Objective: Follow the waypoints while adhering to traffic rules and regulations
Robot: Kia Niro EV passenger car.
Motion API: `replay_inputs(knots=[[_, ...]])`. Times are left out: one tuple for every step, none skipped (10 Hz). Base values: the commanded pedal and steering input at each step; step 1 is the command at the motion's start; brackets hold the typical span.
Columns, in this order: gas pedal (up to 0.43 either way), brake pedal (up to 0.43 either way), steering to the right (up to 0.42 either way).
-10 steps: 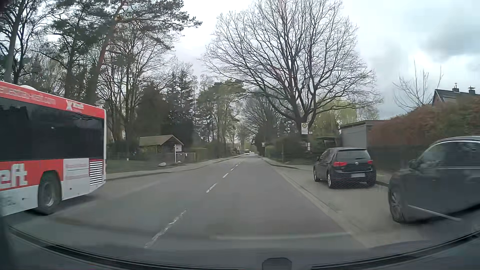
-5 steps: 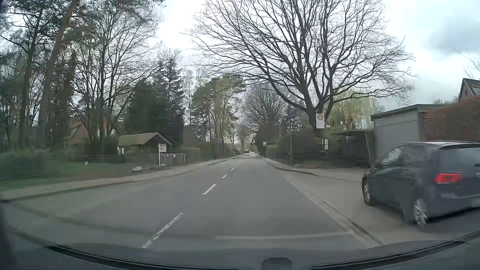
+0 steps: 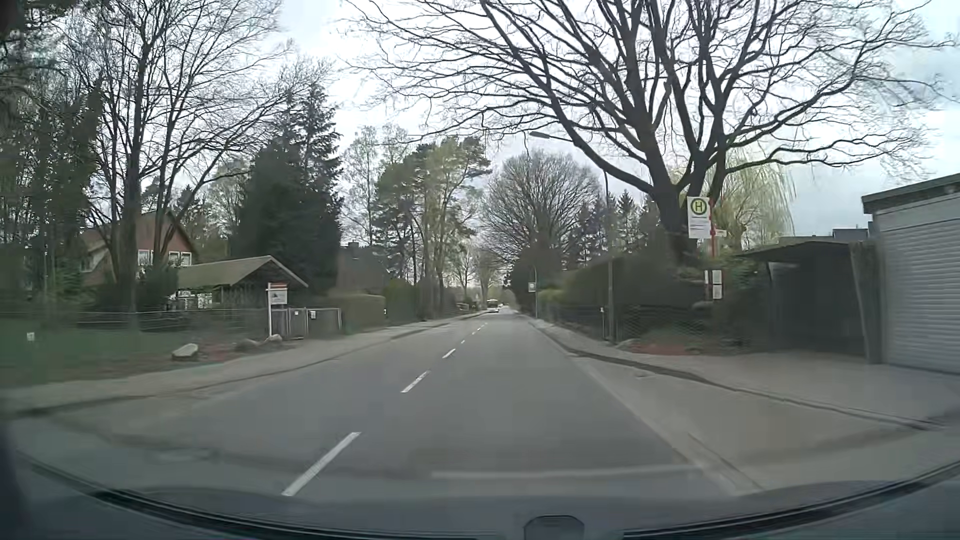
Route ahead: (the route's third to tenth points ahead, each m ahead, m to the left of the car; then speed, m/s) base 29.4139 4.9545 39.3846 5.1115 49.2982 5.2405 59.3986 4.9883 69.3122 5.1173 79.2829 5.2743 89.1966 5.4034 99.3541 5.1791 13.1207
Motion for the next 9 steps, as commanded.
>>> replay_inputs(knots=[[0.157, 0.000, 0.000], [0.157, 0.000, 0.000], [0.157, 0.000, 0.000], [0.157, 0.000, 0.000], [0.157, 0.000, 0.000], [0.157, 0.000, 0.000], [0.157, 0.000, 0.000], [0.157, 0.000, 0.000], [0.157, 0.000, -0.003]])
